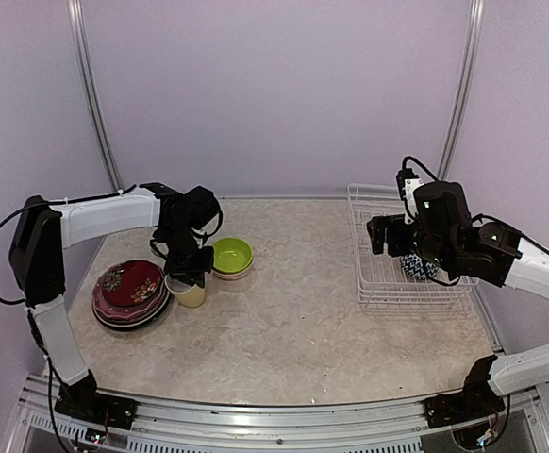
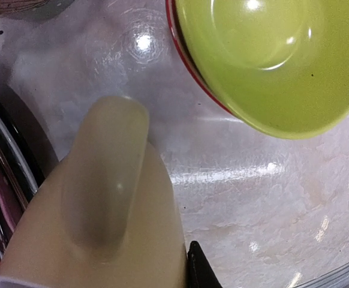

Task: Unload the mixed dishes from the dish rack
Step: Place the cup at the center of the board, then move the bowl to the dish rack.

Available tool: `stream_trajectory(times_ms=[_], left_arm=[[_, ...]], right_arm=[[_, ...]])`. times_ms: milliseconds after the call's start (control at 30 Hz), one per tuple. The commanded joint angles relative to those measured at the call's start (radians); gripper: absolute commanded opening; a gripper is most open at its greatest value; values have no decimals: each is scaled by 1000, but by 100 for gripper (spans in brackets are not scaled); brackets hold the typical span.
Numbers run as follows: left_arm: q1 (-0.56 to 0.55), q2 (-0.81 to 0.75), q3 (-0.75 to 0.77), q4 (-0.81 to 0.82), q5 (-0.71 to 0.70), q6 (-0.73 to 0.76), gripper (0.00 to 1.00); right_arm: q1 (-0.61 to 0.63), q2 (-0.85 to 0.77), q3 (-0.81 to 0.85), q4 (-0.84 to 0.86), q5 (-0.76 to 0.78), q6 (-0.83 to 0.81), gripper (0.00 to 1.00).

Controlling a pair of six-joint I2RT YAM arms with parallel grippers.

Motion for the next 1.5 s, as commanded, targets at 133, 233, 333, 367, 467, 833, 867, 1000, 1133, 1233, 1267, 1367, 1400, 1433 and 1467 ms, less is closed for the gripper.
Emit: stream_trajectory(times_ms=[133,233,333,367,467,833,867,1000,1133,1233,1267,1367,1400,1433,1467], left_arm=[[-1,-33,-27,51,-19,15,43],[1,-74,-33,49,-19,24,54],[-1,-117,-24,36,-13,33,61],[-2,-142,-18,34,-5,38,63],[-1,-207,14,29,11,69,67],[8,-311,247,218,209,240,72],[8,-309,259,248,238,246,73],[12,-307,258,367,331,260,77],[23,-313,198,416,353,278,87],[42,-344,118,459,351,280,95],[45,-358,94,471,347,284,98],[53,-388,41,488,328,291,99],[54,-395,30,489,324,287,99],[54,-404,21,489,319,290,99],[49,-414,16,489,306,295,99]], right_arm=[[-2,-27,-7,-41,42,5,100],[-2,-23,-2,-53,56,11,100],[-3,-22,0,-64,64,11,100],[-2,-21,2,-69,69,14,100],[-3,-14,9,-102,93,26,100],[-105,66,69,-255,141,127,100],[-127,75,73,-264,126,131,100],[-212,112,91,-296,79,141,100],[-298,143,81,-282,20,122,100],[-379,174,65,-246,-37,89,100],[-407,190,64,-238,-58,73,100],[-494,249,74,-223,-110,27,100],[-518,271,79,-219,-125,7,100],[-543,295,83,-211,-146,-5,100],[-564,320,86,-202,-168,-15,100]])
